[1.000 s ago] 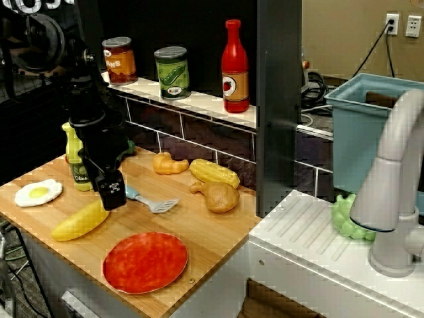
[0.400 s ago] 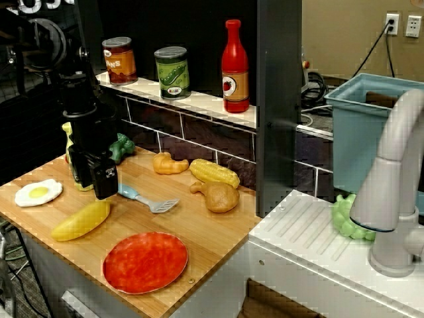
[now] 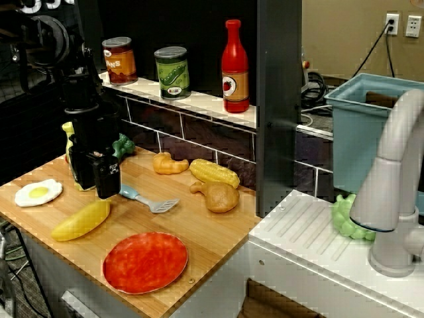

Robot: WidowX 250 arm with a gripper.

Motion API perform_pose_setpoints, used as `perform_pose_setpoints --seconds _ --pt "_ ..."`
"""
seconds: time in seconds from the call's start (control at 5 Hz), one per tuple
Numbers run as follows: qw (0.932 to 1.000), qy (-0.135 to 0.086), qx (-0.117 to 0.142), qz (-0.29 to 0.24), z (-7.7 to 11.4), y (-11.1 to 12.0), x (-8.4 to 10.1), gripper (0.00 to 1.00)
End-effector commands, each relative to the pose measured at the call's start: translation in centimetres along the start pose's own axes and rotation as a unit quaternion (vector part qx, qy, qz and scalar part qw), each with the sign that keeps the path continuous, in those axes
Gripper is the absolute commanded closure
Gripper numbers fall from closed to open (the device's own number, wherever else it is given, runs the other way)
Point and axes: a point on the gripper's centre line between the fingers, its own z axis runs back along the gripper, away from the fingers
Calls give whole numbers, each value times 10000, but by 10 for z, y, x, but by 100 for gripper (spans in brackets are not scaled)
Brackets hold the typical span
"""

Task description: Put banana on plate

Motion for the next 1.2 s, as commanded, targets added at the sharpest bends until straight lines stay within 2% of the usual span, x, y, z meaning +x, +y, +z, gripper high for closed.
perform_pose_setpoints --seconds 0.0,0.2,0.6,0.8,1.0 --pt "9986 -293 427 -39 9 13 -15 0" --pt "9985 -325 444 -9 8 22 -24 0" --pt "9985 -336 434 12 8 27 -31 0" --pt "9985 -343 426 57 0 22 -33 0" --pt "9980 -467 391 166 -2 16 -31 0"
